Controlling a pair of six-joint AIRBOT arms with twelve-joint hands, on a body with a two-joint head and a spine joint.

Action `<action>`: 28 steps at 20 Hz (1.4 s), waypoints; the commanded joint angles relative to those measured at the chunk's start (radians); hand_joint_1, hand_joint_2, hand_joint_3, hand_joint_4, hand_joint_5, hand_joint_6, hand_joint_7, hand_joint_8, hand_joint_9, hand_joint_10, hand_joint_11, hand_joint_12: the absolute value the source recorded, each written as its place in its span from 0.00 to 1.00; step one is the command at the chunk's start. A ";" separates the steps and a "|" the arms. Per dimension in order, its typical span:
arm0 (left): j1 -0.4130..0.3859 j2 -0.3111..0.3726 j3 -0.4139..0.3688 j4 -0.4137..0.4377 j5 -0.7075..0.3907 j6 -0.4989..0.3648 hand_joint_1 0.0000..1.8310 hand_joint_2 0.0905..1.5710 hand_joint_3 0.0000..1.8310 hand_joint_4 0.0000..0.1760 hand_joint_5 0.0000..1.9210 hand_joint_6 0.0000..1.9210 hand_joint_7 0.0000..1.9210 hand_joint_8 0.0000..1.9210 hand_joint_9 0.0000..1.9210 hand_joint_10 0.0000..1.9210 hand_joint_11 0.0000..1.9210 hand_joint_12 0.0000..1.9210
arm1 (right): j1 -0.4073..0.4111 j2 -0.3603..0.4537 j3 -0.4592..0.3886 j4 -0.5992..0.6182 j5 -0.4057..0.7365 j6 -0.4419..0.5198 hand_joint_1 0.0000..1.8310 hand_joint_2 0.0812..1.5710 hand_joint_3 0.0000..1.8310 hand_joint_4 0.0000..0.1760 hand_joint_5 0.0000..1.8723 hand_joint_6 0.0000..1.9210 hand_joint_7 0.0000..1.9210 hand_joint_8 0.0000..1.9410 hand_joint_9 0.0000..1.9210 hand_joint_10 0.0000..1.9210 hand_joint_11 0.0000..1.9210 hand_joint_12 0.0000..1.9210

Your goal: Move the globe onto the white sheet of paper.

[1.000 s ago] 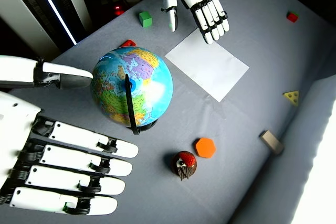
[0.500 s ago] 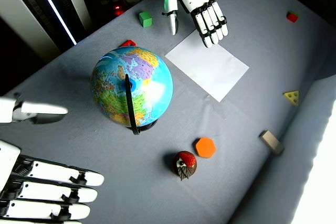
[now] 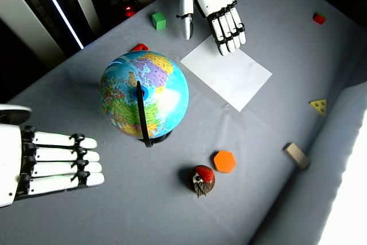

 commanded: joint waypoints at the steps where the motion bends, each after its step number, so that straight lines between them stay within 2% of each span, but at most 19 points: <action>1: -0.006 0.009 0.008 0.048 -0.083 -0.014 0.00 0.75 0.00 0.00 0.05 0.00 0.04 0.00 0.04 0.00 0.00 0.06 | 0.007 -0.011 0.022 0.058 0.050 -0.008 0.00 0.71 0.00 0.00 0.10 0.00 0.10 0.00 0.07 0.00 0.00 0.08; 4: -0.002 0.019 0.027 0.073 -0.058 -0.041 0.00 0.75 0.00 0.00 0.05 0.00 0.04 0.00 0.04 0.00 0.00 0.06 | 0.002 -0.083 0.116 0.063 0.157 -0.007 0.00 0.71 0.00 0.00 0.10 0.00 0.10 0.00 0.07 0.00 0.00 0.08; 6: -0.001 0.023 0.034 0.074 -0.058 -0.051 0.00 0.75 0.00 0.00 0.05 0.00 0.04 0.00 0.04 0.00 0.00 0.06 | -0.033 -0.147 0.195 0.131 0.222 -0.022 0.00 0.71 0.00 0.00 0.11 0.00 0.11 0.00 0.07 0.00 0.00 0.08; 10: -0.002 0.023 0.040 0.088 -0.035 -0.061 0.00 0.75 0.00 0.00 0.05 0.00 0.04 0.00 0.04 0.00 0.00 0.06 | -0.123 -0.254 0.315 0.235 0.268 -0.073 0.00 0.71 0.00 0.00 0.11 0.00 0.11 0.00 0.07 0.00 0.00 0.08; 13: -0.002 0.023 0.041 0.091 -0.025 -0.063 0.00 0.75 0.00 0.00 0.05 0.00 0.04 0.00 0.04 0.00 0.00 0.05 | -0.196 -0.325 0.387 0.335 0.273 -0.176 0.00 0.71 0.00 0.00 0.11 0.00 0.10 0.00 0.07 0.00 0.00 0.07; 15: -0.003 0.022 0.040 0.093 -0.015 -0.064 0.00 0.75 0.00 0.00 0.05 0.00 0.04 0.00 0.04 0.00 0.00 0.05 | -0.245 -0.359 0.403 0.431 0.232 -0.261 0.00 0.71 0.00 0.00 0.11 0.00 0.10 0.00 0.07 0.00 0.00 0.07; 19: -0.008 0.023 0.038 0.101 -0.005 -0.064 0.00 0.75 0.00 0.00 0.05 0.00 0.04 0.00 0.04 0.00 0.00 0.05 | -0.285 -0.410 0.420 0.528 0.201 -0.348 0.00 0.71 0.00 0.00 0.10 0.00 0.10 0.00 0.08 0.00 0.00 0.08; 21: -0.001 0.025 0.040 0.108 -0.005 -0.082 0.00 0.75 0.00 0.00 0.05 0.00 0.04 0.00 0.04 0.00 0.00 0.05 | -0.269 -0.432 0.430 0.542 0.199 -0.348 0.00 0.71 0.00 0.00 0.10 0.00 0.10 0.00 0.08 0.00 0.00 0.08; 28: -0.007 0.022 0.044 0.106 0.004 -0.092 0.00 0.75 0.00 0.00 0.05 0.00 0.04 0.00 0.04 0.00 0.00 0.05 | -0.254 -0.432 0.373 0.560 0.119 -0.329 0.00 0.71 0.00 0.00 0.10 0.00 0.10 0.00 0.08 0.00 0.00 0.11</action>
